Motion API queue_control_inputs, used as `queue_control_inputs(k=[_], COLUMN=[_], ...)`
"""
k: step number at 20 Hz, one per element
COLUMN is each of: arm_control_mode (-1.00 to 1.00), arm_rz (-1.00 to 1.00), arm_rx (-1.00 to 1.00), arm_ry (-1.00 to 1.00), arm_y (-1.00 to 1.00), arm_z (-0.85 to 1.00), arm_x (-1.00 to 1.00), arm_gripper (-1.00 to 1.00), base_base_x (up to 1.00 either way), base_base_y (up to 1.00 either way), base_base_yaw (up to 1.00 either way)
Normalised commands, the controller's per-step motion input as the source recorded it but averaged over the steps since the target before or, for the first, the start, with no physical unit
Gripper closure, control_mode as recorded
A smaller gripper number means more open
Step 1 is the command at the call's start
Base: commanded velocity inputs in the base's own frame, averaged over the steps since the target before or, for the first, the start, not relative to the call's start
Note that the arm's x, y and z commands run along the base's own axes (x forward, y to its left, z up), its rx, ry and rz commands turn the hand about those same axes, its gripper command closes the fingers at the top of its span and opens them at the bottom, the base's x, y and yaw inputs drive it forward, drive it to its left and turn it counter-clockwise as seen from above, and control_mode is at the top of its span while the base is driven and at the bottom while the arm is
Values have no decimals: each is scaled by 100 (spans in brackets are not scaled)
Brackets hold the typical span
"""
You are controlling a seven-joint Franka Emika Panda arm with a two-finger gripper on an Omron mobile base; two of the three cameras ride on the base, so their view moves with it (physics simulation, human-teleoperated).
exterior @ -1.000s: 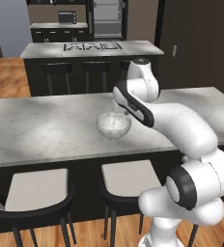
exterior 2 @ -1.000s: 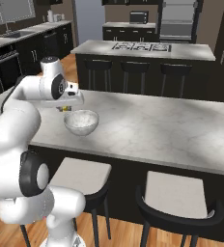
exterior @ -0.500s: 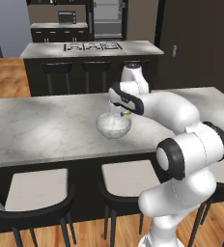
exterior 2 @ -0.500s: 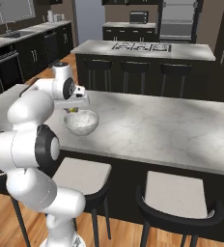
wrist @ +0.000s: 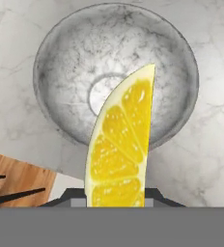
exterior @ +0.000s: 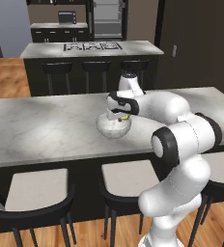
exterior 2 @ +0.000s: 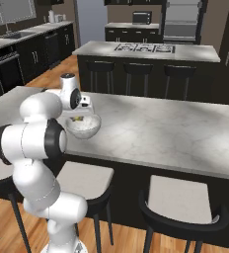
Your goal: There is a bowl on the dining counter. Grab a lemon wedge from the fridge and place it in the bowl. Then get the liquor bottle and glass cup from the cabinet and place them next to the bowl.
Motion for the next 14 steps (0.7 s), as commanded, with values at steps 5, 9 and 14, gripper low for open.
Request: queue_control_inputs(k=[5,9,14], arm_control_mode=[-100,-100,-100], arm_rz=[0,1,1], arm_rx=[0,0,0], arm_ry=[0,0,0], arm_y=[1,8,15], arm_z=[-38,-28,-23], arm_x=[31,43,48], arm_gripper=[100,100,100], base_base_x=[0,0,0], base_base_y=[0,0,0], base_base_yaw=[0,0,0])
